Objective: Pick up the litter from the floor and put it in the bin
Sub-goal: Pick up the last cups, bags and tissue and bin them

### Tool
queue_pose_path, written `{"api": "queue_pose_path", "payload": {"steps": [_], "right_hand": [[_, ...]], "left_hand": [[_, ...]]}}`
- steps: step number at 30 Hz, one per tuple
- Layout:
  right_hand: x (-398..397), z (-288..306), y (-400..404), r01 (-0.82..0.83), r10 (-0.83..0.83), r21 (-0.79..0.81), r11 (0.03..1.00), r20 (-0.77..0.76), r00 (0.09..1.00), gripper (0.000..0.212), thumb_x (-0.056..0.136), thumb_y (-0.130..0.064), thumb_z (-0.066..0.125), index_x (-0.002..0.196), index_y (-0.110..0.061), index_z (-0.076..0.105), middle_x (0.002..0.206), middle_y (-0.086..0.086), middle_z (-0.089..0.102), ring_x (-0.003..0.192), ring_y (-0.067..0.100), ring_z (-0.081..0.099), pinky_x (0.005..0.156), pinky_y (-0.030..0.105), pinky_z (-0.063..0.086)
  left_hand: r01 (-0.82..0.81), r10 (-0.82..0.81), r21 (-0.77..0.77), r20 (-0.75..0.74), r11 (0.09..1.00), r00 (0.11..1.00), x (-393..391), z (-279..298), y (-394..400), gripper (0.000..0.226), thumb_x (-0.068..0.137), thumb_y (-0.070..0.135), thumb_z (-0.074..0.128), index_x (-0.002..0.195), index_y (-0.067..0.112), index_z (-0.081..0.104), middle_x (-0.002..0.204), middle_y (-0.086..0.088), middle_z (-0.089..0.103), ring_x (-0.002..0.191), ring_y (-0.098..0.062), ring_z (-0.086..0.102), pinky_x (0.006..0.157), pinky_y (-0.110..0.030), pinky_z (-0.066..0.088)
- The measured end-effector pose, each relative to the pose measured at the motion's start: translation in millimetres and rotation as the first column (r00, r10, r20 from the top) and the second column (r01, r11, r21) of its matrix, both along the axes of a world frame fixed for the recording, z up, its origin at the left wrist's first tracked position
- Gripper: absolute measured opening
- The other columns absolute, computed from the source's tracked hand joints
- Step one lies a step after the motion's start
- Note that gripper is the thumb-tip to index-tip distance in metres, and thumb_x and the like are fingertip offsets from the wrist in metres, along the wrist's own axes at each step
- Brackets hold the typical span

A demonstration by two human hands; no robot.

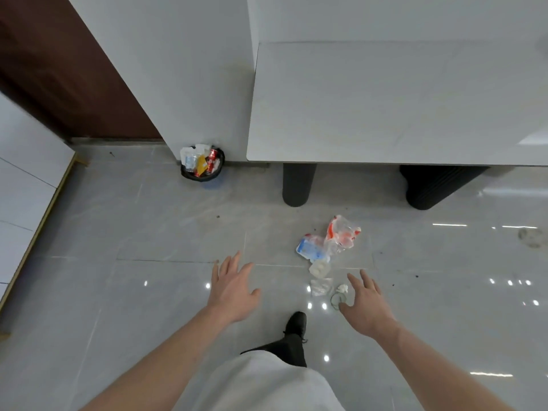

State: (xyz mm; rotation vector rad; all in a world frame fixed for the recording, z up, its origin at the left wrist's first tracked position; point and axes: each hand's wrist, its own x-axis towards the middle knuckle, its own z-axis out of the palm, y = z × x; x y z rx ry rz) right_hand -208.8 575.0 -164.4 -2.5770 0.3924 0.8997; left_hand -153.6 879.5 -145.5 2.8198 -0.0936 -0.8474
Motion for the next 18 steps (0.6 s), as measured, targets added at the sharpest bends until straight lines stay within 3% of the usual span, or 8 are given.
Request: {"api": "queue_pose_path", "payload": {"steps": [8,13,18], "right_hand": [[4,12,-90,0.032,-0.032,-0.011,0.999,0.005,0.999,0.080,0.093,-0.040,0.058,0.159,-0.025,0.017,0.168,0.000,0.001,0.154,0.026,0.009,0.122,0.039,0.025],[19,6,-163,0.007,-0.010,-0.060,0.998,-0.044,0.999,0.079,0.092,-0.037,0.058,0.159,-0.021,0.018,0.168,0.003,0.004,0.153,0.026,0.010,0.122,0.037,0.025],[48,-14,-218,-0.157,0.154,-0.035,0.987,-0.088,0.984,0.079,0.091,-0.036,0.057,0.159,-0.020,0.019,0.168,0.005,0.006,0.153,0.027,0.011,0.123,0.038,0.023]], "left_hand": [[0.041,-0.030,0.052,-0.209,0.998,0.977,26,-41,-83,0.074,0.092,0.052,0.050,0.157,0.025,0.026,0.168,-0.008,0.001,0.154,-0.029,0.004,0.125,-0.046,0.005],[-0.144,0.147,0.032,-0.281,0.989,0.948,37,-52,-151,0.069,0.090,0.050,0.054,0.153,0.026,0.036,0.166,-0.004,0.014,0.149,-0.027,0.023,0.120,-0.039,0.025],[-0.287,0.283,0.024,-0.273,0.958,0.919,23,-61,-213,0.069,0.090,0.045,0.056,0.153,0.025,0.035,0.166,-0.003,0.015,0.148,-0.026,0.024,0.119,-0.039,0.026]]}}
